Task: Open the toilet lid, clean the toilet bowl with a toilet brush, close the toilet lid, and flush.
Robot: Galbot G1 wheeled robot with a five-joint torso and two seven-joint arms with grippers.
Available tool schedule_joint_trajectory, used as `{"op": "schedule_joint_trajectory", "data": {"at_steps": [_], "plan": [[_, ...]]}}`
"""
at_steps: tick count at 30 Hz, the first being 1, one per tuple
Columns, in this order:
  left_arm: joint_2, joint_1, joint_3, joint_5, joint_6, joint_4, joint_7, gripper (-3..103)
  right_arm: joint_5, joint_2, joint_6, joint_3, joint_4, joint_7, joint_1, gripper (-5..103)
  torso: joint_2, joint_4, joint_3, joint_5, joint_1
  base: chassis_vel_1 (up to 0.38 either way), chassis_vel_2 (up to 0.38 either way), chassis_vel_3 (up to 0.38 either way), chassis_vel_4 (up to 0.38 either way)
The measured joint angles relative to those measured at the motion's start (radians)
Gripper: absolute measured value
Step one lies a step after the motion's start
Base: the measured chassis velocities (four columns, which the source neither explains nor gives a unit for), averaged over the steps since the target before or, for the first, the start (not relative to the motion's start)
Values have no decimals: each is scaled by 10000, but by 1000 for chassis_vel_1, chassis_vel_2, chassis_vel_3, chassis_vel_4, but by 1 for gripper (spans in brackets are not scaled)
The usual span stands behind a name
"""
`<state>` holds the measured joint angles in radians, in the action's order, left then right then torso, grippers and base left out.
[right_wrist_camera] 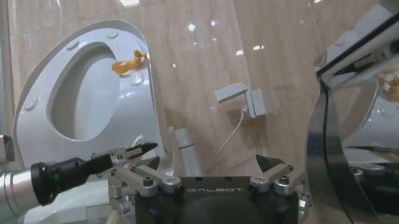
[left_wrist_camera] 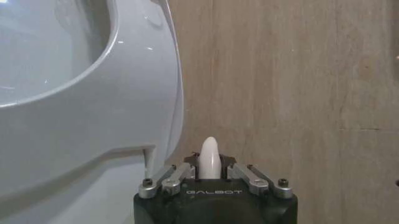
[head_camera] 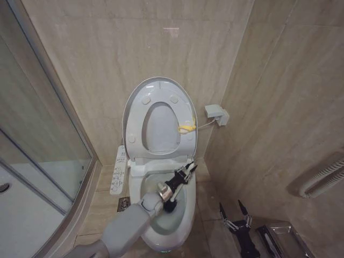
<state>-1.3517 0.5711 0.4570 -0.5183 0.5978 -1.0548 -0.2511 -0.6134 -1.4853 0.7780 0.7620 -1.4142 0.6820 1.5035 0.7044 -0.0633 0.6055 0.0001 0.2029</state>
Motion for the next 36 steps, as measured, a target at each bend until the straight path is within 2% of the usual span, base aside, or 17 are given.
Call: {"op": "schedule_joint_trajectory", "data": {"at_steps": [7,9,12,15,17,20,25,29,33,36], "plan": [[-426,-331,-123,17,119,-394,20,23,-10,-35,4,12,-11,23,11,100,2,-16,-2,-1,0,0,0,0,0],[-358,-253,-180,328,303,772,-45,23,-9,-71,45,1,0,74,45,100,1,-4,0,-1,0,0,0,0,0],[-216,-135,-219,462,338,1017,-95,23,-10,-69,58,0,2,88,53,100,1,-1,0,0,0,0,0,0,0],[-68,-89,-259,457,343,759,-92,23,-12,-63,61,11,2,92,46,100,1,2,0,0,0,0,0,0,0],[-135,-243,-296,230,293,59,-10,23,-12,-94,61,37,-4,93,38,100,1,-9,-1,-2,0,0,0,0,0],[-279,-397,-316,142,277,-213,22,23,8,-148,62,49,-11,95,47,100,2,-15,-1,-1,0,0,0,0,0],[-249,-323,-322,330,280,282,-15,23,29,-192,72,57,-41,114,89,100,2,-12,-1,-1,0,0,0,0,0],[11,-86,-328,406,294,791,-47,23,30,-185,73,57,-64,125,101,100,1,3,0,2,0,0,0,0,0],[19,-105,-184,308,294,302,-56,23,49,-223,74,66,-64,131,76,100,1,-2,0,0,0,0,0,0,0],[-293,-418,-128,93,323,-185,-34,23,102,-307,74,78,-90,131,67,100,1,-13,-1,0,0,0,0,0,0]]}}
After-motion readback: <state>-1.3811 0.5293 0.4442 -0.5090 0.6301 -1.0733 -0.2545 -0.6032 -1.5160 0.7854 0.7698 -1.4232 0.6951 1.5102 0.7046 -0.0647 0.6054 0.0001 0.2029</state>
